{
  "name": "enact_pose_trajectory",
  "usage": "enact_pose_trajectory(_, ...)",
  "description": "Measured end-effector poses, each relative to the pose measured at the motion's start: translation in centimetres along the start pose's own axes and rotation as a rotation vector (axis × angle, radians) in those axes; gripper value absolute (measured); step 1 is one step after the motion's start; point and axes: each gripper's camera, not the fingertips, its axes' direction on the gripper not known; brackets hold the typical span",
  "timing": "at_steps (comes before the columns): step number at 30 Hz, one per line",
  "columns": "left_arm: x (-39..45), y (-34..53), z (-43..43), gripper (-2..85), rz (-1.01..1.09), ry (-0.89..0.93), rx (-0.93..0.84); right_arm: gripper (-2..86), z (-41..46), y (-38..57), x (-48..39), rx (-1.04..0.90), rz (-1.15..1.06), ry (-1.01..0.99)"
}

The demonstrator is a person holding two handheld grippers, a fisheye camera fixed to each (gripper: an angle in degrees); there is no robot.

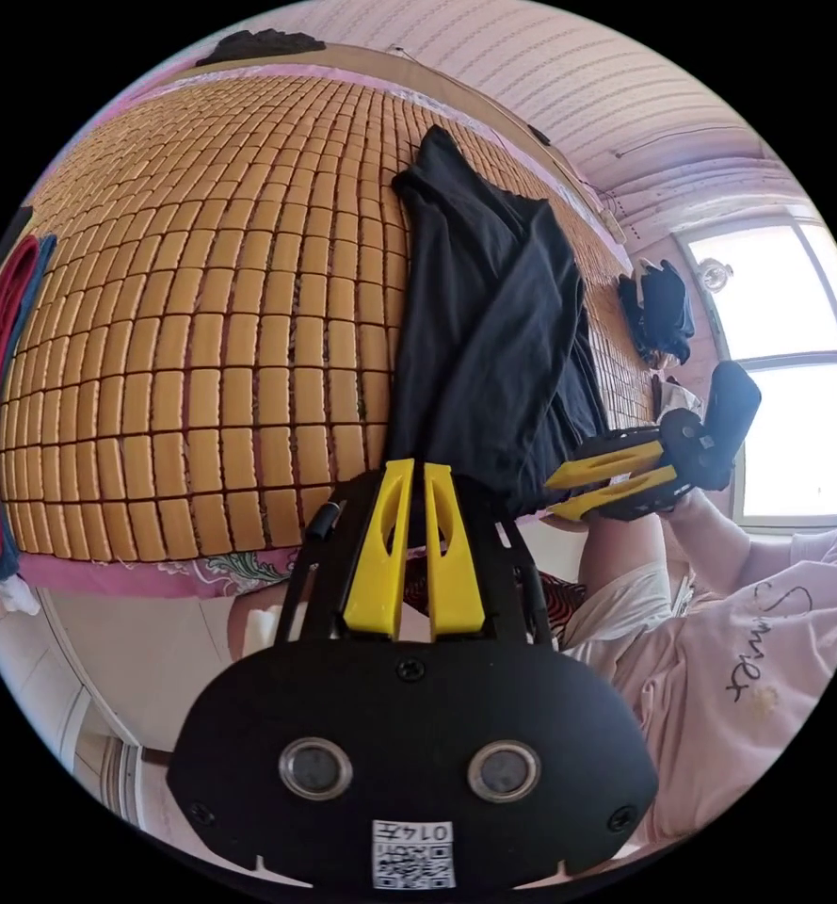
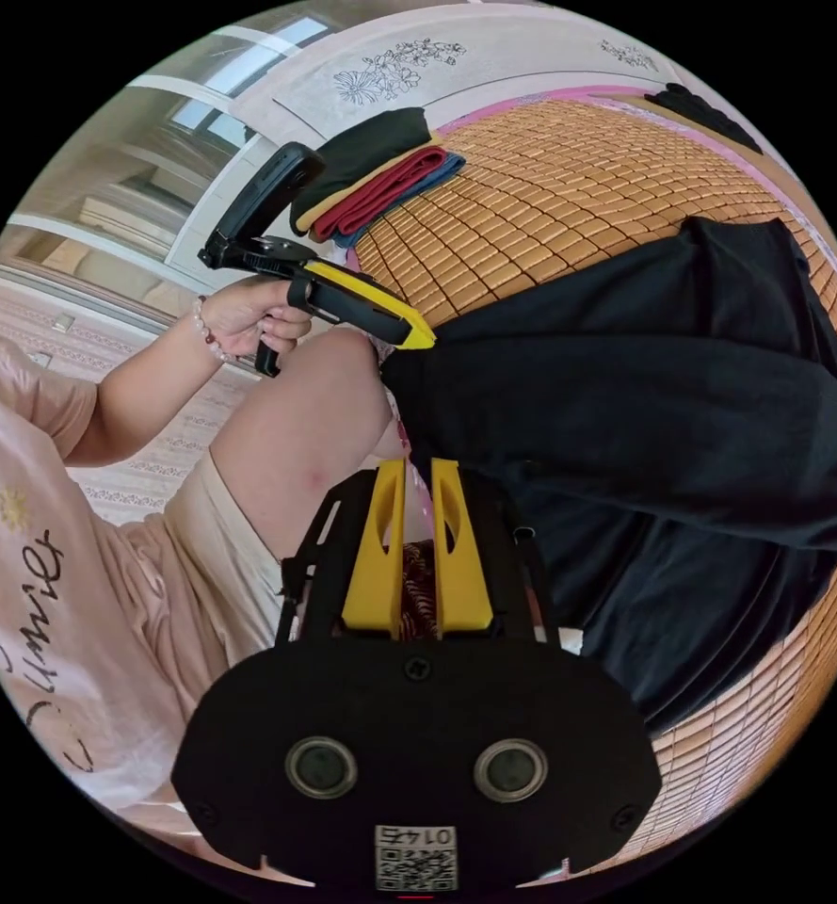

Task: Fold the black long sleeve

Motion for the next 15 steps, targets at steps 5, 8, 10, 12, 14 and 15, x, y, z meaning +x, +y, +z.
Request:
enact_pose_trajectory(5, 0.0, -5.2, -2.7, 0.7, 0.1, -0.079, 0.068, 8.6, -8.9, 1.4, 6.5, 0.204, 0.153, 0.308)
enact_pose_trajectory(8, 0.9, -11.9, -3.5, 2.6, 0.191, -0.05, 0.155, 9.2, -13.9, 1.6, 13.1, 0.313, 0.356, 0.516)
enact_pose_trajectory(10, 2.1, -18.1, -3.3, 3.9, 0.237, -0.086, 0.203, 9.2, -16.8, 1.8, 18.4, 0.421, 0.528, 0.544)
enact_pose_trajectory(12, 3.1, -22.1, -3.2, 4.9, 0.276, -0.075, 0.282, 9.8, -18.0, 1.9, 22.1, 0.465, 0.638, 0.508)
enact_pose_trajectory(14, 3.8, -25.6, -2.9, 7.0, 0.277, -0.059, 0.337, 10.7, -18.6, 1.5, 24.8, 0.493, 0.689, 0.454)
enact_pose_trajectory(15, 4.1, -27.9, -2.6, 8.9, 0.259, -0.046, 0.356, 11.2, -18.7, 1.0, 26.1, 0.499, 0.701, 0.438)
